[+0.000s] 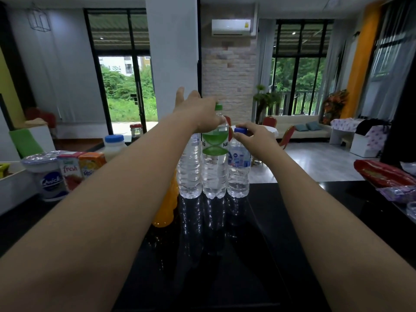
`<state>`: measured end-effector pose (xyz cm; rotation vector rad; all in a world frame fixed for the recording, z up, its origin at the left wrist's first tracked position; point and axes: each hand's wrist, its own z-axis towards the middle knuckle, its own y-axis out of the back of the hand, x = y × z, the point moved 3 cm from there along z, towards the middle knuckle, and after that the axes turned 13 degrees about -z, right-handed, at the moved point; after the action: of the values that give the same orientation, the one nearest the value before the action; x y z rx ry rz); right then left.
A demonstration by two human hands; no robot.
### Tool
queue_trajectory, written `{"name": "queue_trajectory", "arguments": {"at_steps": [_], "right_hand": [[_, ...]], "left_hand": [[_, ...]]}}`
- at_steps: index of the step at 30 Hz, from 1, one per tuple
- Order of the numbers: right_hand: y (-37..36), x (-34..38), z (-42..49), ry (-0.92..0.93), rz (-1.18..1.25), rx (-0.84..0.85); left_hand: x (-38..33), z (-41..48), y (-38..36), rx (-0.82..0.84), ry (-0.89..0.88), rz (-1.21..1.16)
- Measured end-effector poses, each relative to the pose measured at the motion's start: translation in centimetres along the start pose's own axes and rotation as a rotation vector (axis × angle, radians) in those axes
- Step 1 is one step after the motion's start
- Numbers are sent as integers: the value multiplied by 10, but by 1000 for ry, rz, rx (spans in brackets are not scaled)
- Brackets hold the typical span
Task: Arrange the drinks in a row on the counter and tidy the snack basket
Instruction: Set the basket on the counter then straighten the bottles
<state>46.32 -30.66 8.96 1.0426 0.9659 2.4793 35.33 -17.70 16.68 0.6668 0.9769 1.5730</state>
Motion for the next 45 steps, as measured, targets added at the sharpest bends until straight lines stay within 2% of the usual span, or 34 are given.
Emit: {"name": "queue_trajectory", "arguments": {"at_steps": [12,21,30,37,45], "right_hand": [[7,2,-6,43,55,75],[-1,-2,-14,-32,256,131],[-8,-1,-13,-91,110,-60],[-12,-14,-25,-92,192,170],[-13,-14,-28,-115,65,58]], "left_hand": [[-5,-10,-7,-92,23,55],[-10,-19,-8,-115,-1,107],[-8,-19,-9,-118,5,64],[-5,-18,-8,-93,-28,59],[-5,-19,-10,-121,-23,39]]}}
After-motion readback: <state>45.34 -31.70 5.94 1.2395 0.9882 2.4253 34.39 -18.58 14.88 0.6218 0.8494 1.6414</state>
